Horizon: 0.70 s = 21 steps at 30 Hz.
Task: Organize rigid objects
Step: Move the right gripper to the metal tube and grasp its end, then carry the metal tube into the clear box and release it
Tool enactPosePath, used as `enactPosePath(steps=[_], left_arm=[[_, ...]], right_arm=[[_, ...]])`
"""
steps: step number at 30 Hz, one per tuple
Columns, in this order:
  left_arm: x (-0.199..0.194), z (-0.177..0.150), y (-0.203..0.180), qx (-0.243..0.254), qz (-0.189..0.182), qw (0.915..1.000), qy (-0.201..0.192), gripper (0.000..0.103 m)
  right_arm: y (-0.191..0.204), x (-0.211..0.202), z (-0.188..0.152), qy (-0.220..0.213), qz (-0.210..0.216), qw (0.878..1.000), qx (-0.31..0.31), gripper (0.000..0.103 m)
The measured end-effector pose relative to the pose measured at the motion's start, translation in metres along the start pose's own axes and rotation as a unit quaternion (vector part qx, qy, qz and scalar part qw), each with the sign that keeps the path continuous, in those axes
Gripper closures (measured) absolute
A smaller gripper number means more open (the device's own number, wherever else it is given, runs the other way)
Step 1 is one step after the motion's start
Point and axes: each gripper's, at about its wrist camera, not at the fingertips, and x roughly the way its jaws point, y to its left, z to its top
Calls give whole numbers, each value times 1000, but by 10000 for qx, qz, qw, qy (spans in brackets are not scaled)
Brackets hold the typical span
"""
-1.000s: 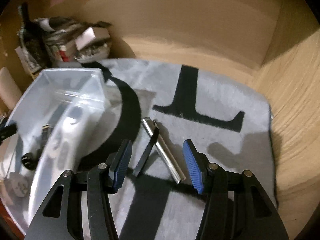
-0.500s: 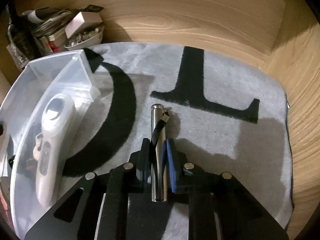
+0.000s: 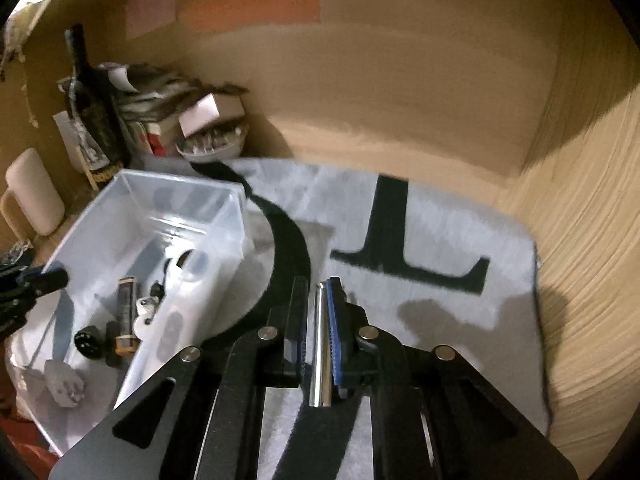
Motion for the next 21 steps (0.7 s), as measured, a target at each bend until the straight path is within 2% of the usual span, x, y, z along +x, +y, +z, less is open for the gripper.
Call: enactPosePath(steps=[3, 9, 10, 12, 15, 17, 21], left_arm=[[0, 0, 0, 4, 0, 10000, 1, 92], [0, 0, 0, 0, 3, 10000, 3, 92], [0, 0, 0, 2, 6, 10000, 1, 92], [0, 0, 0, 5, 7, 10000, -1, 92], [0, 0, 0, 0, 12, 10000, -7, 92], [0, 0, 0, -2, 14, 10000, -8, 92], [0, 0, 0, -5, 14, 10000, -4, 92]], right_arm=[[-2, 8, 2, 65, 1, 10000, 75, 94], [-9, 57, -15, 950, 15, 9952, 219, 91], [-11, 65, -19, 1039, 48, 9941, 291, 81], [-14, 73, -23, 1128, 69, 9929, 378, 78], [-14, 78, -26, 1057, 0, 9938, 332, 78], [-12, 77, -26, 1020, 43, 9943, 295, 88], [-8, 70, -26, 923, 54, 9954, 271, 88]])
